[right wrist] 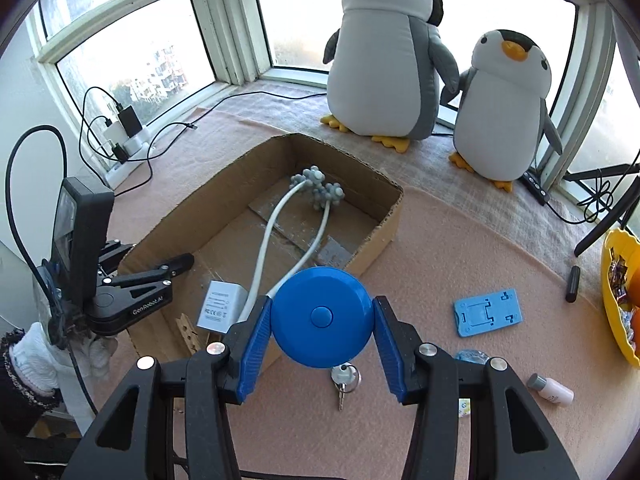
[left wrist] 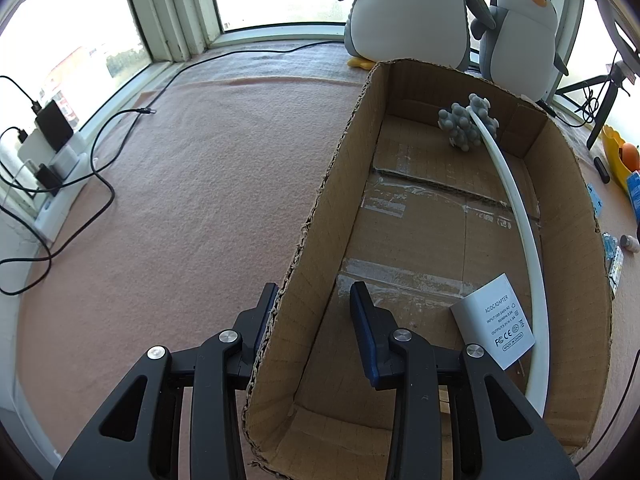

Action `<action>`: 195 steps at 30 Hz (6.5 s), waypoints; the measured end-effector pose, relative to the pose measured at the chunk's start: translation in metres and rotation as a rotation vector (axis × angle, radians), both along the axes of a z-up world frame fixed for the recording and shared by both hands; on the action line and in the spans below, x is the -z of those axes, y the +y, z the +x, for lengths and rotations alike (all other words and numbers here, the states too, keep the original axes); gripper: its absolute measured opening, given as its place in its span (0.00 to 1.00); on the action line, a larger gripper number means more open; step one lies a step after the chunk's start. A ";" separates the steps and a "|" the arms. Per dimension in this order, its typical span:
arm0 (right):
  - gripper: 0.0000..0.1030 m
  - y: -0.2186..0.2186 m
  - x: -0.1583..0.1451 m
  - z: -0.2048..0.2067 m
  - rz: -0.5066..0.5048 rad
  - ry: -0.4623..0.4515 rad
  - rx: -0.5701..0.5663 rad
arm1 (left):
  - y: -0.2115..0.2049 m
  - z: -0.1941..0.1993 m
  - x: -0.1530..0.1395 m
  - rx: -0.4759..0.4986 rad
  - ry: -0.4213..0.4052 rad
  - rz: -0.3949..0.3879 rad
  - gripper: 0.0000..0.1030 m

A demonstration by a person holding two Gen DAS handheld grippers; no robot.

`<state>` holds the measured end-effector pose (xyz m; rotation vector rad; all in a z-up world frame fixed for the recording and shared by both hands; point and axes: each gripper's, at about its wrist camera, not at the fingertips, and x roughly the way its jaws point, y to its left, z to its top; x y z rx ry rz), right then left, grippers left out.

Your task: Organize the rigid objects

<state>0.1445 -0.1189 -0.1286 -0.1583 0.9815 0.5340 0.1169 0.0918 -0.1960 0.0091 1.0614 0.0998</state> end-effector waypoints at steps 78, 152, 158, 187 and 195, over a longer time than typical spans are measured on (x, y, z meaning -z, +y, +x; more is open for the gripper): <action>0.24 -0.073 0.100 0.021 0.307 0.432 0.177 | 0.000 0.001 -0.001 -0.004 -0.005 0.005 0.34; 0.02 -0.061 0.032 0.009 0.432 0.329 0.162 | -0.002 0.000 -0.001 -0.001 -0.006 0.007 0.34; 0.02 -0.031 -0.008 -0.002 0.420 0.243 0.064 | -0.002 0.000 -0.001 0.000 -0.006 0.007 0.34; 0.41 0.061 -0.013 -0.038 0.068 -0.001 -0.085 | -0.003 -0.001 0.000 -0.001 -0.007 0.005 0.34; 0.41 0.023 -0.014 -0.041 0.117 -0.041 -0.026 | -0.003 -0.001 0.000 0.004 -0.005 0.012 0.34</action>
